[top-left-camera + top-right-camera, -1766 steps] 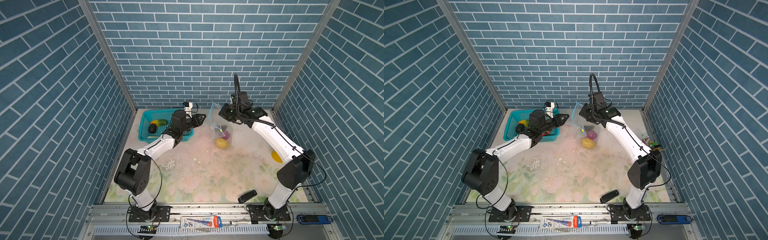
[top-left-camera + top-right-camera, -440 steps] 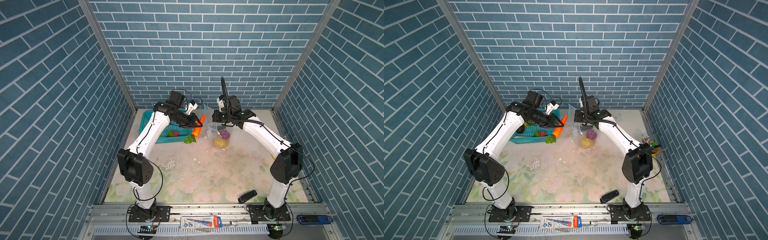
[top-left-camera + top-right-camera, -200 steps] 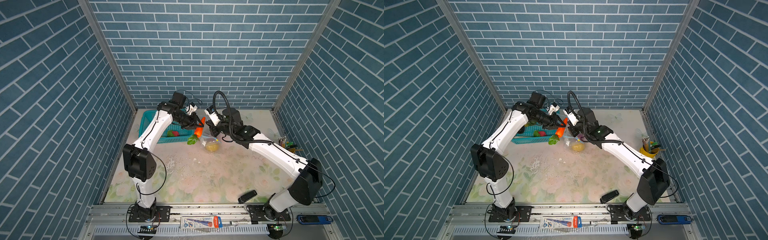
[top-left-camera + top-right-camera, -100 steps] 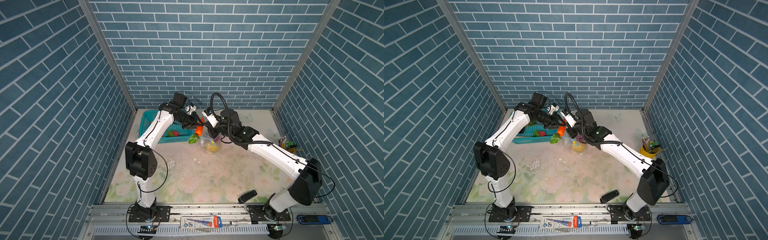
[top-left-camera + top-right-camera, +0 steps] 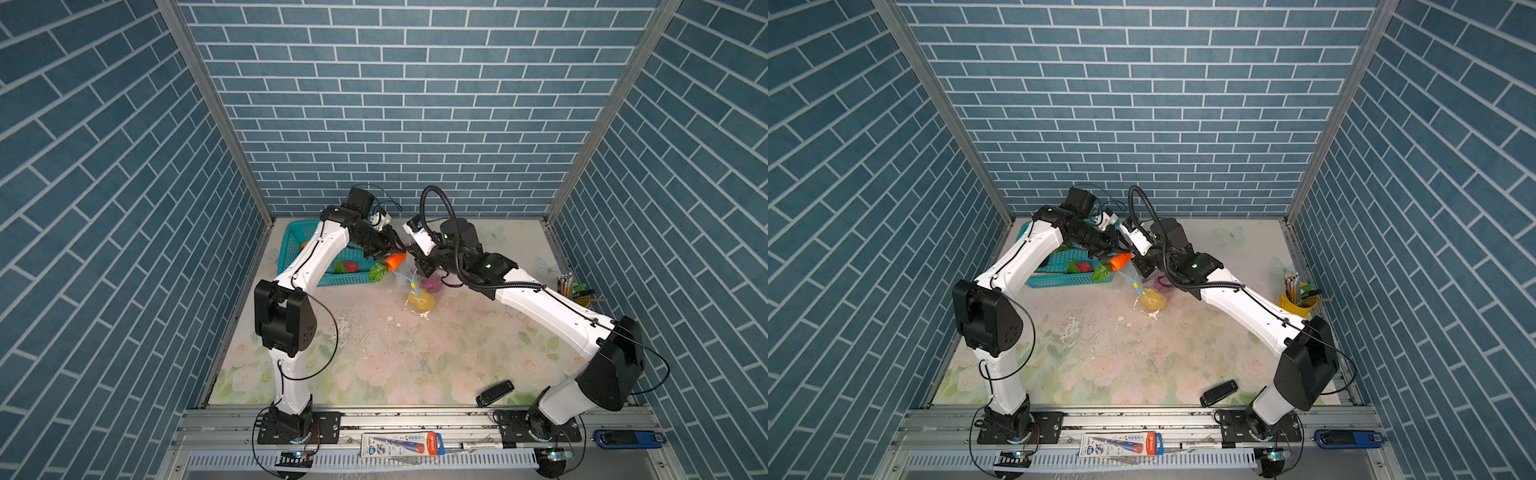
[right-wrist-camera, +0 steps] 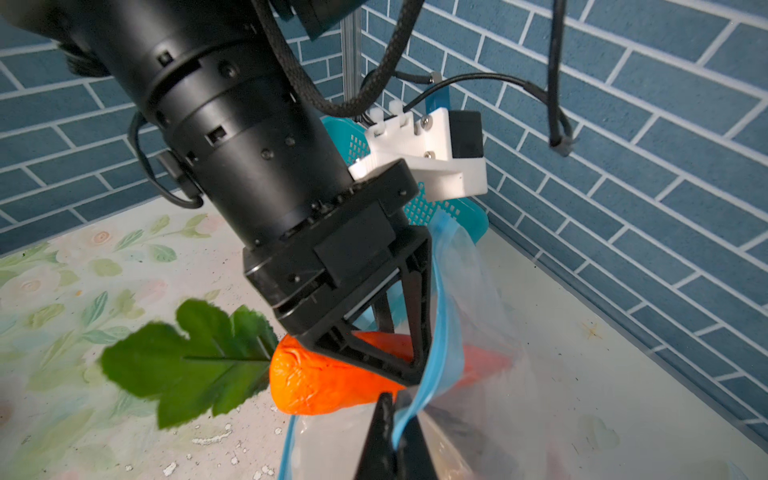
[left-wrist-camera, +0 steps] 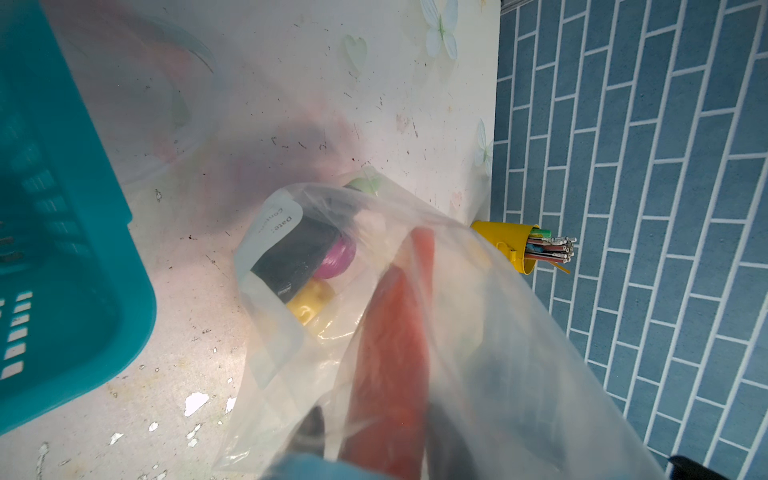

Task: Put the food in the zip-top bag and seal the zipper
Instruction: 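Lower the carrot into the bag mouth held by the right gripper, then open the left gripper to release the carrot and raise it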

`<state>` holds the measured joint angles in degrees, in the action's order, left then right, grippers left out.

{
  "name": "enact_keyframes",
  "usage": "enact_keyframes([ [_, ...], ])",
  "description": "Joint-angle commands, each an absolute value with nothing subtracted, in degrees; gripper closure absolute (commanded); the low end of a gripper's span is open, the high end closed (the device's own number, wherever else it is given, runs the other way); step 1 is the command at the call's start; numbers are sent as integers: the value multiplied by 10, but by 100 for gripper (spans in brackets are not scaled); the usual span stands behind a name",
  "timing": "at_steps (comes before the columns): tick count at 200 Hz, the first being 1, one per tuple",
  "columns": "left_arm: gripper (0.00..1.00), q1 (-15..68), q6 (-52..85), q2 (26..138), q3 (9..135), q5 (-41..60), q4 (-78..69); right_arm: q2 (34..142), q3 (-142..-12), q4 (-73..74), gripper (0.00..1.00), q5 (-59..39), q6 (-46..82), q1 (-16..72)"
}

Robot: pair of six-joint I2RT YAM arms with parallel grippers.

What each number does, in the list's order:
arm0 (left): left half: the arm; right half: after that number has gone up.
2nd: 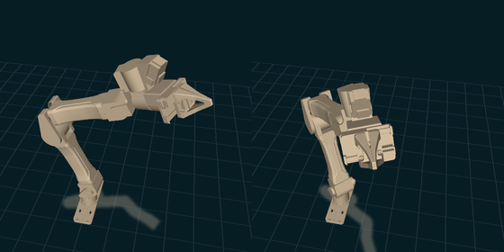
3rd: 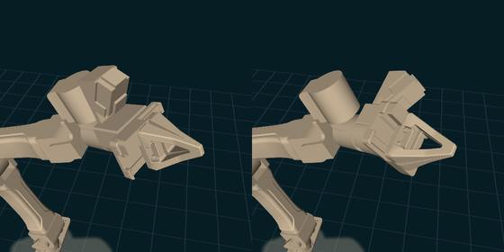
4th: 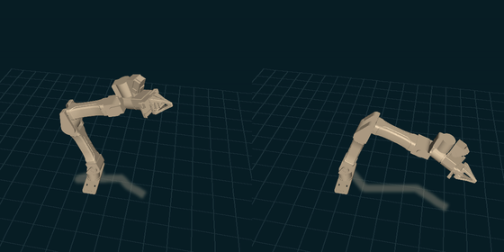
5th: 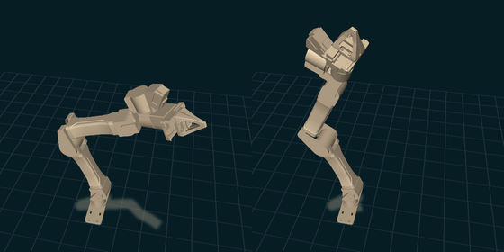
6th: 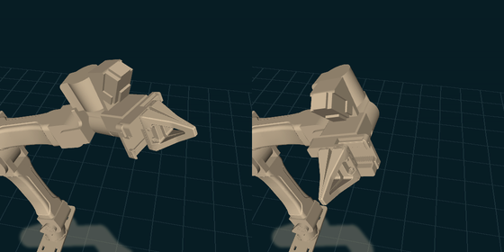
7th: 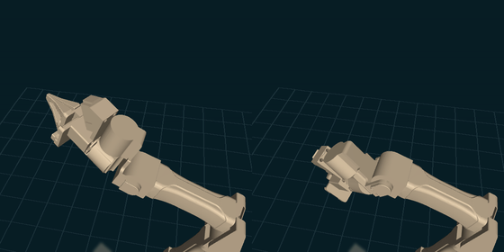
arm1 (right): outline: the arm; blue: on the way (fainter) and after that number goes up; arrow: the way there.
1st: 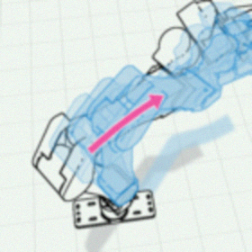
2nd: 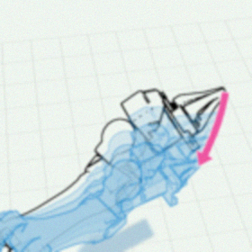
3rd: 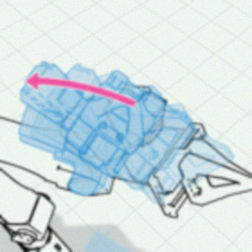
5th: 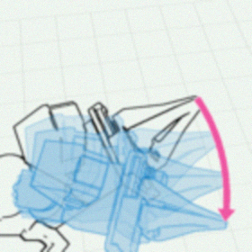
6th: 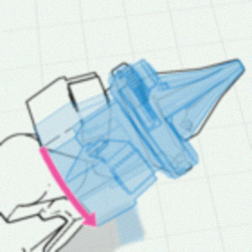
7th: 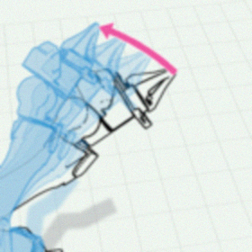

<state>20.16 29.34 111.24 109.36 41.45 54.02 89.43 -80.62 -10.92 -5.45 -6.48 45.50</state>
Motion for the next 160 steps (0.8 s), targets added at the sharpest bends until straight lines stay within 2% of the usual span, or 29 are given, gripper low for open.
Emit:
enact_keyframes([
  [1, 55, 205, 300, 1122, 1106, 407, 528, 897, -803, -83, 100, -68, -87, 460],
  [55, 43, 205, 275, 1115, 1130, 399, 547, 894, -801, -82, 100, -57, -87, 460],
  [160, 36, 184, 264, 1085, 1129, 428, 547, 897, -826, -99, 100, -47, -14, 436],
])
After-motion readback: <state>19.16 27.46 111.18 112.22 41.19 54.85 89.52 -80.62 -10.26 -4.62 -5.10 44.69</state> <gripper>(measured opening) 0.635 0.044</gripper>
